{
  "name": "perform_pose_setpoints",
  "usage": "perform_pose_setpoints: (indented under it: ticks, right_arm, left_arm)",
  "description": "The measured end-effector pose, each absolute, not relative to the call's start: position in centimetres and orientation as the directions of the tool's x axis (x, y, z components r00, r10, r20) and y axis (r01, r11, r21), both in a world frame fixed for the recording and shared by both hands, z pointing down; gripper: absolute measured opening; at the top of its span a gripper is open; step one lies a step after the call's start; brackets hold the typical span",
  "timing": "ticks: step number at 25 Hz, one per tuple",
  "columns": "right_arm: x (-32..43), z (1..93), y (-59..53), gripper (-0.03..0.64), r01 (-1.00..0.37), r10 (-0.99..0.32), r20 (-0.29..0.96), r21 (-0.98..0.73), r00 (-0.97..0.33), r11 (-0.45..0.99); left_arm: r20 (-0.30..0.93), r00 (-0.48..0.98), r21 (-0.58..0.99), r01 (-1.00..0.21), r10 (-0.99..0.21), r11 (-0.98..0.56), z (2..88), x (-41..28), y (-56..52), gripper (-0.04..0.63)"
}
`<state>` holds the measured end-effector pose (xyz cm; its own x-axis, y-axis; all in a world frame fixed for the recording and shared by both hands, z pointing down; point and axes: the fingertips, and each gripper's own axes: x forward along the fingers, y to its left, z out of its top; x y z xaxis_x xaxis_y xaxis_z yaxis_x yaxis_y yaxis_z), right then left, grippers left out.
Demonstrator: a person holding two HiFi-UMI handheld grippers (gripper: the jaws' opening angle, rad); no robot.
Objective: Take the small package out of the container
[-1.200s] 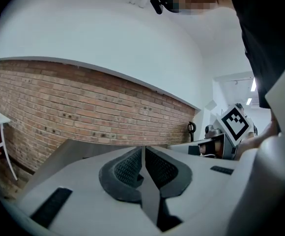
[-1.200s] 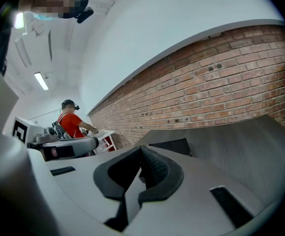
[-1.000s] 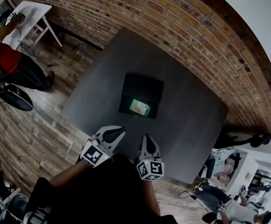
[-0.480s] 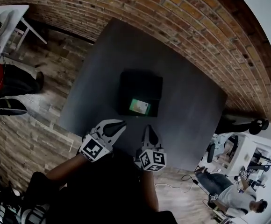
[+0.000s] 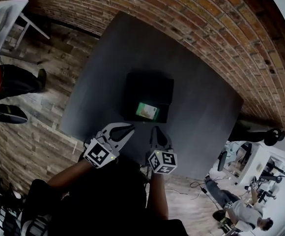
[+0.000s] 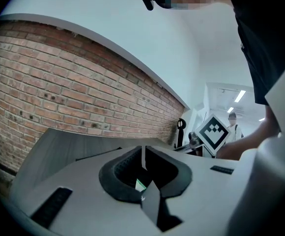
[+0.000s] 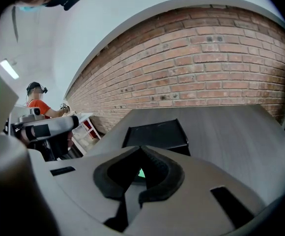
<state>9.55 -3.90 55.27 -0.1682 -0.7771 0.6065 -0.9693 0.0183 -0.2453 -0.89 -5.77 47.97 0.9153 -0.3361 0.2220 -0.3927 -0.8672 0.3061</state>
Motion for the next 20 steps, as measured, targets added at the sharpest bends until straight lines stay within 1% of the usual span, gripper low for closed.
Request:
perform_pose_setpoints:
  ticks: [4,10,15,16,17,18,20]
  right_arm:
    - [10.2,57.6,-4.9,0.026,-0.967,-0.731,0.644,-0.239,-0.225,0.087]
    - [11.1,61.3,-6.3,0.026,-0.957,-0.638,0.715,-0.182,-0.286,0.225]
    - [11.5,64.8,-6.9,0.028,-0.925,-0.544,0.786,-0.091,-0.294,0.369]
    - [11.5,65.4,-6.9,0.035,-0.913,-0.520,0.802,-0.074,-0.293,0.402]
    - [11.4,66.0,-6.9,0.103,-0.899,-0.495,0.818,-0.058,-0.292,0.434]
    - [11.5,66.5,-6.9,0.128,-0.885,-0.473,0.832,-0.044,-0.289,0.463]
    - [11.6,67.5,-7.1,0.127,-0.863,-0.442,0.853,-0.020,-0.278,0.505]
  left_arm:
    - [0.242,0.906,0.312,-0.413,-0.349,-0.856,49.1,-0.3,-6.4,0.049]
    - [0.274,0.890,0.318,-0.441,-0.364,-0.839,50.3,0.2,-7.0,0.049]
    - [0.294,0.883,0.315,-0.451,-0.367,-0.835,50.6,0.8,-7.9,0.049]
    - [0.294,0.882,0.317,-0.452,-0.367,-0.833,50.7,1.0,-8.0,0.049]
    - [0.294,0.882,0.318,-0.453,-0.367,-0.833,50.8,1.3,-8.0,0.049]
    - [0.293,0.882,0.318,-0.453,-0.368,-0.833,50.8,1.4,-8.2,0.049]
    - [0.296,0.881,0.321,-0.457,-0.371,-0.829,51.0,1.6,-8.4,0.049]
